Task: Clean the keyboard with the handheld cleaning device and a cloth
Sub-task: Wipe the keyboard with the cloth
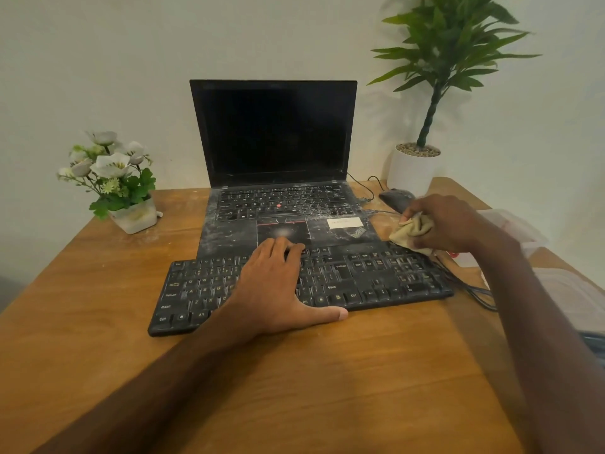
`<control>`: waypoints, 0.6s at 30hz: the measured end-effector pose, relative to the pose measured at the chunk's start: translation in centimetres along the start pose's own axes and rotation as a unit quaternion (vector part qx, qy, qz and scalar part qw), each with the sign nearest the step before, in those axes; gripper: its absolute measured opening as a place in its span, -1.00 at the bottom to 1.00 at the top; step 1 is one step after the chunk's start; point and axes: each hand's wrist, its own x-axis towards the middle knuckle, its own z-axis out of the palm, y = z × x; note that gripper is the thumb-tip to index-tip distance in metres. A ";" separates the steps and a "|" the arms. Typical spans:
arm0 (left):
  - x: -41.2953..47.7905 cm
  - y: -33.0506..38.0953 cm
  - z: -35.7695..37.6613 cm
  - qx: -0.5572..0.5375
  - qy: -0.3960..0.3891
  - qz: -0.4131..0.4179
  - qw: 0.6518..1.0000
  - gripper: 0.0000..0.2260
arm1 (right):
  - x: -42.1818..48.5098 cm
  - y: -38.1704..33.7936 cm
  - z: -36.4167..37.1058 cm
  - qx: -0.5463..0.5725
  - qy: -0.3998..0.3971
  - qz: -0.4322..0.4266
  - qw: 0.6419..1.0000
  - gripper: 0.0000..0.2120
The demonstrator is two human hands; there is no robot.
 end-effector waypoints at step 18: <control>0.0 -0.2 0.3 0.010 0.010 0.005 1.000 0.22 | -3.3 -1.5 1.4 0.028 0.020 0.030 0.999 -0.81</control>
